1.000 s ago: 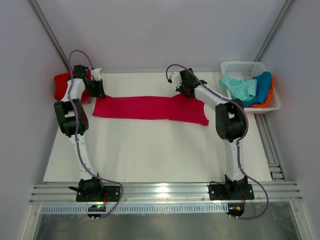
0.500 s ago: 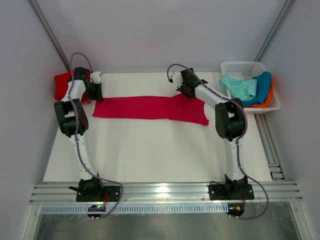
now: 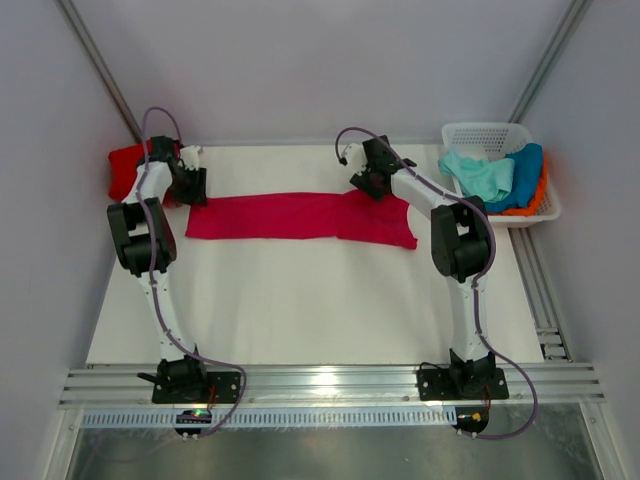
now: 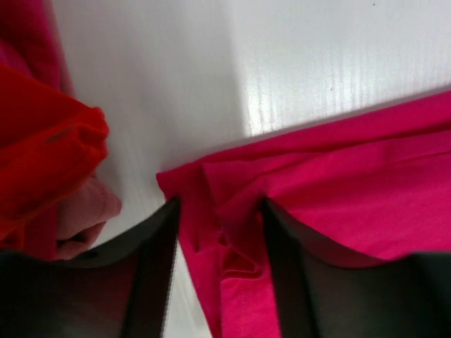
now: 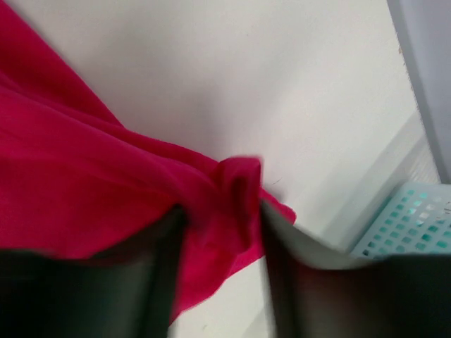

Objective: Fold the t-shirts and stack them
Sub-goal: Fold the tshirt

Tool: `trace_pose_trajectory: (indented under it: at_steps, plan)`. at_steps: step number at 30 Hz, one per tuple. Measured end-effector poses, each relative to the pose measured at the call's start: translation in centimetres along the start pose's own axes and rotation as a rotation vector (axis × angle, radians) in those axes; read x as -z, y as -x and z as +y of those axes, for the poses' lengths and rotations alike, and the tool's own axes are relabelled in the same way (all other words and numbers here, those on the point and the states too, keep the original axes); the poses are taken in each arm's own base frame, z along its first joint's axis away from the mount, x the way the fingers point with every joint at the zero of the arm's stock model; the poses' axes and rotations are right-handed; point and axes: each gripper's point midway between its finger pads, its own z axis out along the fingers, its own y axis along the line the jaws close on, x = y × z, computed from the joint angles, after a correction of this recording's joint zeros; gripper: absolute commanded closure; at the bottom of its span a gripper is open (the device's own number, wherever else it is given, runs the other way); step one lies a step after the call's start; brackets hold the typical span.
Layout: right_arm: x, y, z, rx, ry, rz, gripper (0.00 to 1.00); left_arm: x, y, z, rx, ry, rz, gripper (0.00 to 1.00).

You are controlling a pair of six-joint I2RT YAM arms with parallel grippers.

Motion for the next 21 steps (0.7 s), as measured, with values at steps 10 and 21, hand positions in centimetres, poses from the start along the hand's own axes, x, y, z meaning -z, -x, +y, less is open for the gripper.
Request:
trace_pose_trajectory:
  at_steps: [10,21]
  plan:
    - [-0.3,-0.3,-1.1,-0.039,-0.079,-0.001,0.01,-0.2,-0.4,1.5,0.02,0.102,-0.022,0.01]
    - [7.6,2.1,-5.9,-0.236,-0.249,-0.11,0.01,6.6,2.0,-0.3,-0.041,0.219,-0.201,0.01]
